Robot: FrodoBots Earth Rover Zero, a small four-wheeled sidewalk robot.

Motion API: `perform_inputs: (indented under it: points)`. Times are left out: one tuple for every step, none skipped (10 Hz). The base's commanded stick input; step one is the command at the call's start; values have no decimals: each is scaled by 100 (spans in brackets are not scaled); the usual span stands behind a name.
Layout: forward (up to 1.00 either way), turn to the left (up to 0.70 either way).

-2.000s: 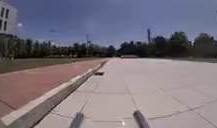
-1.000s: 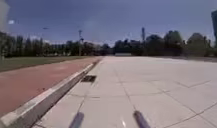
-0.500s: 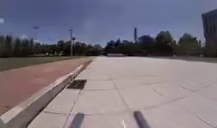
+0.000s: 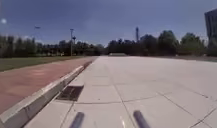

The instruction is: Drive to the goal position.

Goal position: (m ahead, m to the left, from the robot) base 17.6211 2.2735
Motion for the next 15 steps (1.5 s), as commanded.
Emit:
perform_inputs:
  points:
    - [100,0]
    - [100,0]
    - [100,0]
    - [100,0]
    - [100,0]
    - [100,0]
    - [100,0]
    - [100,-9]
    - [100,-25]
    - [100,0]
    - [100,0]
    - [100,0]
    - [100,0]
    - [100,0]
    - [100,0]
